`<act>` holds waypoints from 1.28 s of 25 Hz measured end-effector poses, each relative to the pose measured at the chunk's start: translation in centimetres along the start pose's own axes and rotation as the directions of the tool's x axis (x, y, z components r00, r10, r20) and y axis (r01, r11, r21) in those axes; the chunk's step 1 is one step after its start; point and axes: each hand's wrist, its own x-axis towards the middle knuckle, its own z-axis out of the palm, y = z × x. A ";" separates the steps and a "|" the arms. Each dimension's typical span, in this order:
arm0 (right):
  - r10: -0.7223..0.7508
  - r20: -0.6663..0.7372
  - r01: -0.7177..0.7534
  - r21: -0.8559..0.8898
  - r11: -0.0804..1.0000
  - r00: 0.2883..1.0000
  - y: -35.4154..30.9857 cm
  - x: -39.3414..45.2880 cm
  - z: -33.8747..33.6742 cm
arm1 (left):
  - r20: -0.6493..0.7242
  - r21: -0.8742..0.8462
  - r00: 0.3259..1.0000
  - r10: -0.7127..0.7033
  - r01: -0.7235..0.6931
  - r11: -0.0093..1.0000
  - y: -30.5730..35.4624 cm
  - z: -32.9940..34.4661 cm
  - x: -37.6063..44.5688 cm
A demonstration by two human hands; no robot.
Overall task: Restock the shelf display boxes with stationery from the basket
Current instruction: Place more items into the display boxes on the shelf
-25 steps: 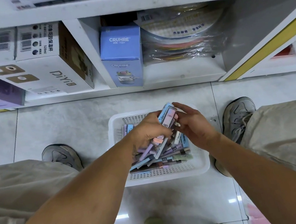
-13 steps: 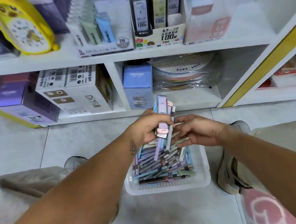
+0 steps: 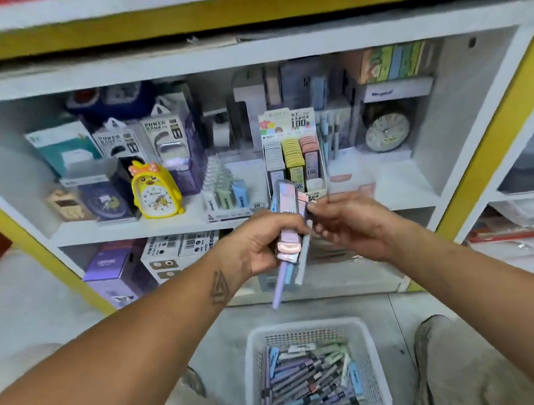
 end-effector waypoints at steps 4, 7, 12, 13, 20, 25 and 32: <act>-0.220 -0.116 0.213 -0.073 0.974 0.968 -6.2 0.2 0.3 | -0.050 -0.097 0.998 0.036 -0.041 0.994 4.7 1.2 0.0; -0.547 -0.234 0.428 -0.411 0.805 0.804 -10.7 1.0 -1.9 | -0.076 -0.143 0.995 0.066 -0.076 0.987 7.7 1.6 1.1; -0.790 -0.193 0.375 -0.798 0.471 0.582 -12.9 4.8 -5.5 | -0.100 -0.144 0.993 0.068 -0.082 0.986 9.9 2.9 4.3; -0.801 -0.158 0.331 -0.852 0.406 0.577 -12.4 5.7 -6.0 | -0.107 -0.146 0.992 0.064 -0.079 0.986 10.1 3.1 5.0; -0.806 0.042 0.274 -0.950 0.151 0.590 -10.1 9.0 -7.3 | -0.168 -0.160 0.984 0.061 -0.089 0.983 10.6 2.1 6.2; -0.810 0.098 0.259 -0.963 0.069 0.579 -10.2 9.1 -7.0 | -0.175 -0.177 0.983 0.050 -0.082 0.981 10.2 2.2 6.3; -0.718 0.181 0.200 -0.978 -0.059 0.672 -10.4 9.7 -6.7 | -0.140 -0.239 0.990 0.021 -0.054 0.969 10.5 2.4 6.4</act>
